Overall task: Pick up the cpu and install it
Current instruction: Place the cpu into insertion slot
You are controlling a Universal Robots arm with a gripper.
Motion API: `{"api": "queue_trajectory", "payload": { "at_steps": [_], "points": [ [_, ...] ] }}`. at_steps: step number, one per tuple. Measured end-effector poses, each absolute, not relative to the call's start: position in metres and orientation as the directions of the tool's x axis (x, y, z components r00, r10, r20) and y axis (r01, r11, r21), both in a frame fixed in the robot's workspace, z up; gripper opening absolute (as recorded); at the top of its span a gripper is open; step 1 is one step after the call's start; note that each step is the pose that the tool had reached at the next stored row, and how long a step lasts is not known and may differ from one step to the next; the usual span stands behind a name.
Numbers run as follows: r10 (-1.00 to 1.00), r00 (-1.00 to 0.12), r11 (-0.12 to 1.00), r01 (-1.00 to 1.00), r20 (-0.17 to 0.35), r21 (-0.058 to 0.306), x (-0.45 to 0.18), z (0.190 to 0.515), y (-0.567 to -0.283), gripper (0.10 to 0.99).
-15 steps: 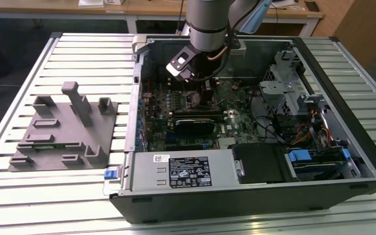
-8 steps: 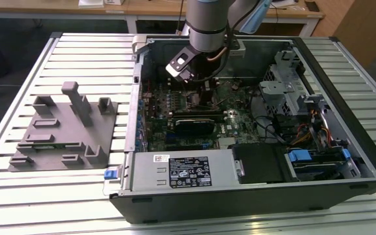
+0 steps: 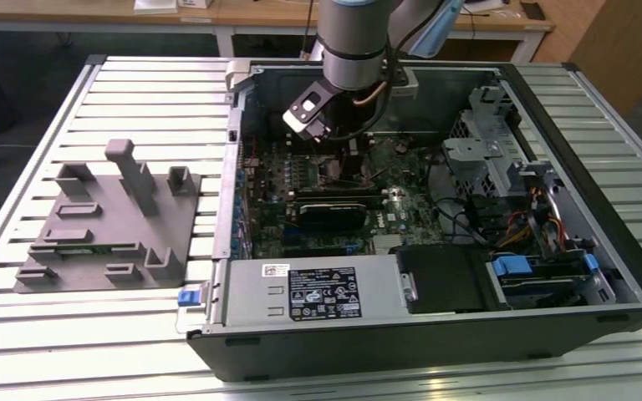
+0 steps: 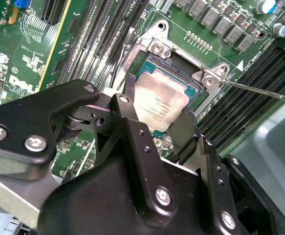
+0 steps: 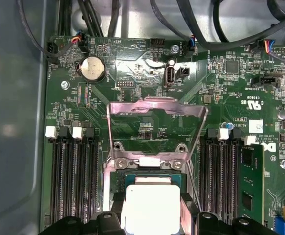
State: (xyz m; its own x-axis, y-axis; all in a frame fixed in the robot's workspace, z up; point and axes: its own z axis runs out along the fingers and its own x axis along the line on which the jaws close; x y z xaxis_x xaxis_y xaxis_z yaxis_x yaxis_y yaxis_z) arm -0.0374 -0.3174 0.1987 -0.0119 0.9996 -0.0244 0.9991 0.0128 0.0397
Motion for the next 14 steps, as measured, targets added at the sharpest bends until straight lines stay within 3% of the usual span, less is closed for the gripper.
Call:
{"api": "queue_trajectory", "payload": {
  "at_steps": [14],
  "points": [
    [1.0, -0.012, 0.013, 0.999, -0.025, 0.04, -0.0374, 0.1952, -0.3168, 0.533]
  ]
}}
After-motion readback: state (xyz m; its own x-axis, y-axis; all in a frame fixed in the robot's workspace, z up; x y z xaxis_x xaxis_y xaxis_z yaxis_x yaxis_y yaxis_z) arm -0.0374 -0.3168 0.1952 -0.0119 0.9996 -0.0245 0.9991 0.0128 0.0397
